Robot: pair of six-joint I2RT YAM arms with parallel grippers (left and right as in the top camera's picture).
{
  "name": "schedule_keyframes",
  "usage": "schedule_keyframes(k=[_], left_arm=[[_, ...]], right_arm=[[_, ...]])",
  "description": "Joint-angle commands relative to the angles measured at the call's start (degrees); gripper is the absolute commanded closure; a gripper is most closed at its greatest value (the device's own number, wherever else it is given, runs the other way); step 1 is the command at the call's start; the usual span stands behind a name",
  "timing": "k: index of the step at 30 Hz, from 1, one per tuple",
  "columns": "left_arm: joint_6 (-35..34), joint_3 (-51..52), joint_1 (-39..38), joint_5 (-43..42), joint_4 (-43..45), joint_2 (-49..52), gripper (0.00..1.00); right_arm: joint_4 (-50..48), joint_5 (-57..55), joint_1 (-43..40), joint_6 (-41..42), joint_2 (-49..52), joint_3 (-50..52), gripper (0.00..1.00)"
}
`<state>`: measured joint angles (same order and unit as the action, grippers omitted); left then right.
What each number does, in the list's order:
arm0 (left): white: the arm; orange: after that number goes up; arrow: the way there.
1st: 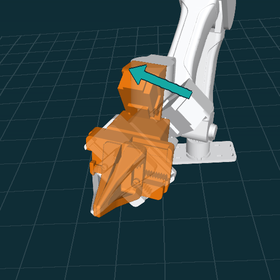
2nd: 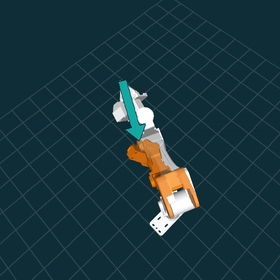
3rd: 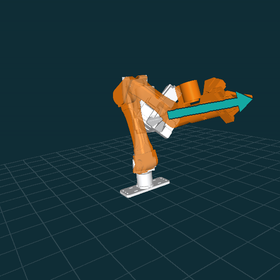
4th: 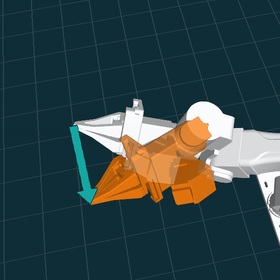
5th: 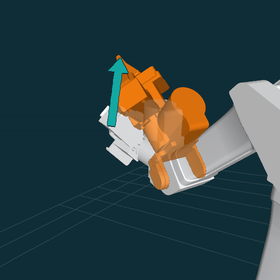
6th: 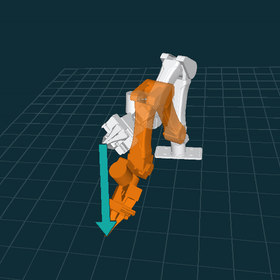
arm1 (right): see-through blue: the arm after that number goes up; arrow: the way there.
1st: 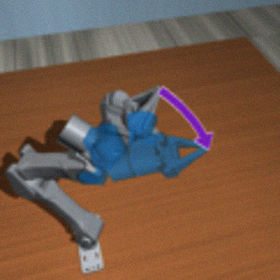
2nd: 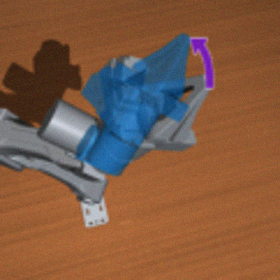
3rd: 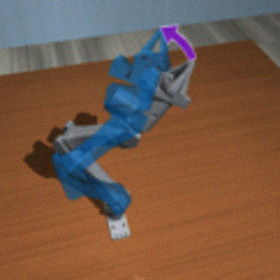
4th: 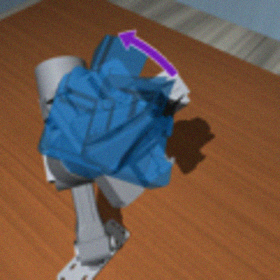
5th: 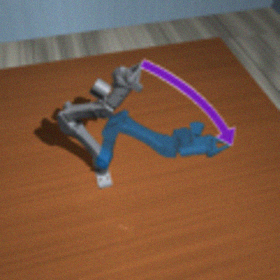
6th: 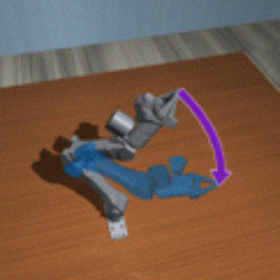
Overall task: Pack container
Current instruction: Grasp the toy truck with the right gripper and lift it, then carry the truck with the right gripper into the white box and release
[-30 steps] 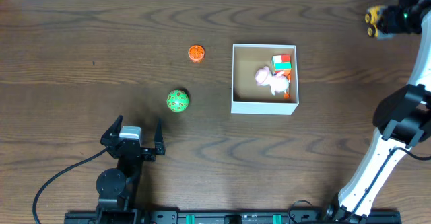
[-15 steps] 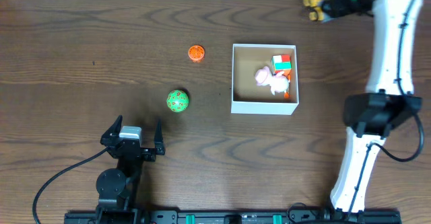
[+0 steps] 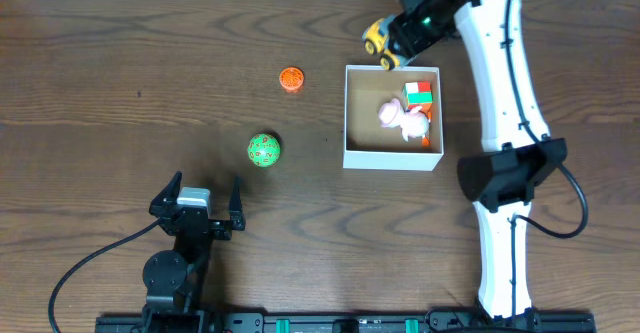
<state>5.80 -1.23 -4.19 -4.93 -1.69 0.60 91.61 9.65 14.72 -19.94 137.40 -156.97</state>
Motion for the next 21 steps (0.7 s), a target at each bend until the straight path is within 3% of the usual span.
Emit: schedule_keyframes(k=[1, 21], left_arm=[[-0.5, 1.0, 0.3, -0.4, -1.9, -0.4, 0.02], [-0.5, 1.0, 0.3, -0.4, -1.9, -0.4, 0.02]], right_arm=[[1.6, -4.5, 1.8, -0.5, -1.2, -1.4, 0.53], [5.6, -1.9, 3.4, 1.1, -1.0, 5.8, 0.56]])
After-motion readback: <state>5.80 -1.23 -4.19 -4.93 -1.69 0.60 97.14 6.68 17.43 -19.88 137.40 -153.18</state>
